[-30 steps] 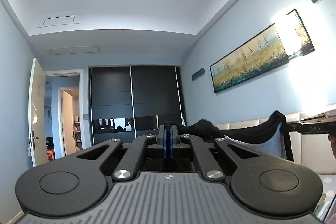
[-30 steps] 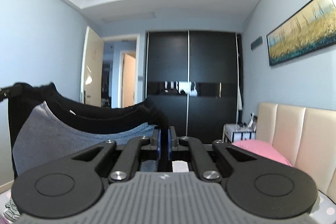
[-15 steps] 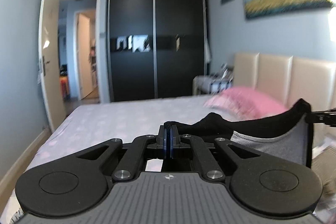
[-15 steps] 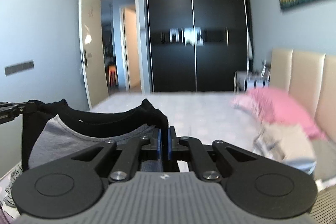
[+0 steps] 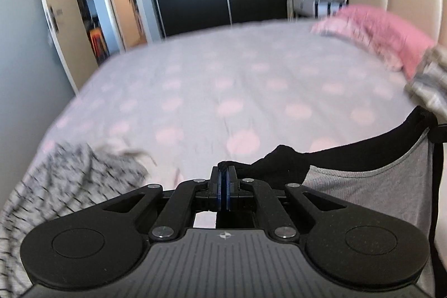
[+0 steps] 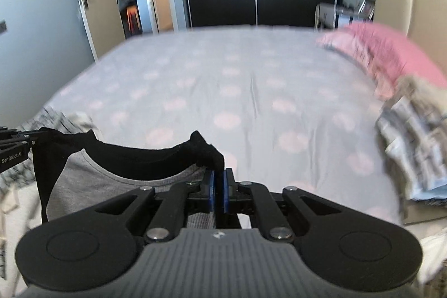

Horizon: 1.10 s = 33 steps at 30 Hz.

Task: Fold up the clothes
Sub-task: 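Lower the grey top onto the bed and open both tools, then grasp a black sleeve of the grey top with the right tool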

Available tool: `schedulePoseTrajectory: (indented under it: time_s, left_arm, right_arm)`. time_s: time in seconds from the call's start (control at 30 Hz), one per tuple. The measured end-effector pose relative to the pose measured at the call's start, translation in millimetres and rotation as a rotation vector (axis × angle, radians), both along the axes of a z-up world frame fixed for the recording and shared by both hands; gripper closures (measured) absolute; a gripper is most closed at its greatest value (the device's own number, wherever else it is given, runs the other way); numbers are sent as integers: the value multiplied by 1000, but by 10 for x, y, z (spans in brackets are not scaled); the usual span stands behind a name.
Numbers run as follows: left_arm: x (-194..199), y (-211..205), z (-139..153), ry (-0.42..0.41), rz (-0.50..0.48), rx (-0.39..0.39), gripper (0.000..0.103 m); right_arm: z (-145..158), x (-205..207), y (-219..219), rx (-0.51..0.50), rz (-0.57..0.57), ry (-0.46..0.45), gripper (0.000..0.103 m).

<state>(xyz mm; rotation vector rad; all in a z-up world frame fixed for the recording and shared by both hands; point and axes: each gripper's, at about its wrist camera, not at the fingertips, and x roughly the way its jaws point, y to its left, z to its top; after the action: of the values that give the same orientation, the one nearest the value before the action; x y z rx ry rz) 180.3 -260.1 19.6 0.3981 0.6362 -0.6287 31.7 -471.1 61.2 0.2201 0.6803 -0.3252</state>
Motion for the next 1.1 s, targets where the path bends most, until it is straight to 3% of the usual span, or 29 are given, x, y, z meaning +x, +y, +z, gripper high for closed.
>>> schedulePoseTrajectory:
  time_s: [0.2,0.37,0.4,0.43,0.5,0.87,1.1]
  left_arm:
    - [263,-186,-554,90,5,59,101]
    - [416,-281,-799,202,22,79,97]
    - [422,-255,-801,223,17,73,90]
    - [466,-286,-799,230,13,68,81]
    - [418,-196,-731,215,8,56,73]
    - [-75,514,-278,208,-5,75,68]
    - [-597,899,-225,227,-18,83,68]
  right_arm:
    - [-706,472,-175,45,9,95,95]
    - [-970,690,-251,70,-14,141,83]
    - [-970,674,-267,76,-17,141,71]
    - [-969,659,-283,81,-20,140,67]
    - [-968,628,-315,92,-27,139,66]
    - [-611,-158,-279,50,-29,160,67]
    - [-530,-870,-106,83,0,193,67]
